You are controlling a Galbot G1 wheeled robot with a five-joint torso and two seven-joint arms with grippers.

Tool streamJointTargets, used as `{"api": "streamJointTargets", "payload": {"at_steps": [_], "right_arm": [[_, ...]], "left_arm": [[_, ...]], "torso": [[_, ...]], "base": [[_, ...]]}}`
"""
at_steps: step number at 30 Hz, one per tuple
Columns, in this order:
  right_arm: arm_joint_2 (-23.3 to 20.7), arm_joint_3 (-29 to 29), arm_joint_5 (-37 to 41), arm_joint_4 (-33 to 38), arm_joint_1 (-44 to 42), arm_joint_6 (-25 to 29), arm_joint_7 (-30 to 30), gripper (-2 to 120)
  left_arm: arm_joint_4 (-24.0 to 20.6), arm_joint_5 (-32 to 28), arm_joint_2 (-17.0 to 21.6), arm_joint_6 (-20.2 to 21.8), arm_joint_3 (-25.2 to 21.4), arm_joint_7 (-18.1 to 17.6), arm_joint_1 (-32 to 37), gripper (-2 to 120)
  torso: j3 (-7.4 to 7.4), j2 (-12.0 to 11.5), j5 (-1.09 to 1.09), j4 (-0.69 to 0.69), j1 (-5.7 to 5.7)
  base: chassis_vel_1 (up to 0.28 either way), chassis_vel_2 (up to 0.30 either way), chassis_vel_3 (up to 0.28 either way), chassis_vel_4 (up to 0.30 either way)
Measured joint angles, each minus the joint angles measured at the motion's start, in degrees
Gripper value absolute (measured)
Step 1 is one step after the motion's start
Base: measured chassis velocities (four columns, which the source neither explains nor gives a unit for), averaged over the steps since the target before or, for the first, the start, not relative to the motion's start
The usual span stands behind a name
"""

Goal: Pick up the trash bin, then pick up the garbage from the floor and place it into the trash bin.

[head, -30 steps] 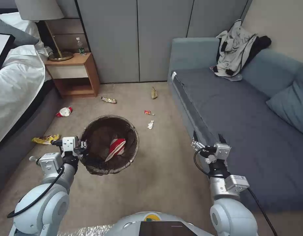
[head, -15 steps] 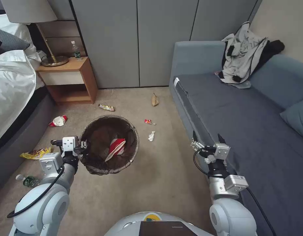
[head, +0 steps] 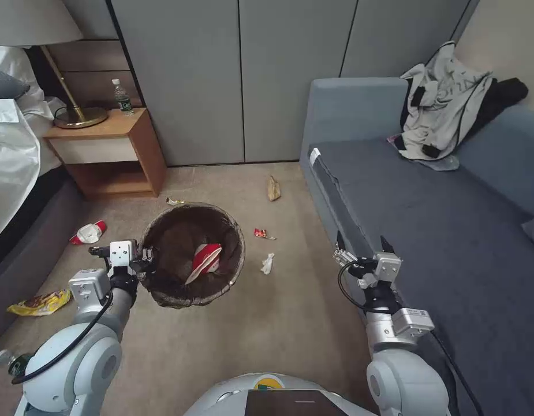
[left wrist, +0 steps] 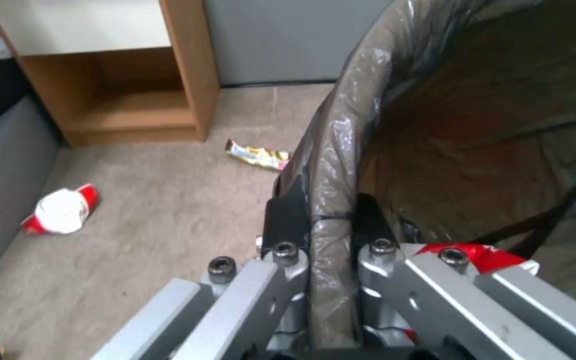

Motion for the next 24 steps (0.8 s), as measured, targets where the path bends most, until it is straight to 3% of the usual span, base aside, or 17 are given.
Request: {"api": "streamJointTargets", "payload": {"at_steps": [7,14,24], "right_arm": [[-0.31,-0.7,-0.25,-0.04,-0.04,-1.28,0.27,100],[-3.12,-1.2,0.88,-0.52,2.49,-4.69,0.61,100],[-12.48,-2.98,10.77,-5.82,10.7,-10.24,1.5,100]], "left_arm": [[0.0,-0.1,0.1,-0.02,-0.05,-0.01,0.06,2],[0.0,-3.44,2.62,0.52,-2.45,-0.3,-0.05,2],[0.0,-2.65,2.73,2.02,-5.81,1.45,3.78,2]], "torso": [[0.0,0.0,-0.01,0.01,0.01],[0.0,0.0,-0.01,0.02,0.0],[0.0,0.0,0.0,0.03,0.0]], "base": [[-0.165,0.18,0.179,-0.18],[-0.041,0.039,0.028,-0.036],[0.005,-0.002,-0.003,0.003]]}}
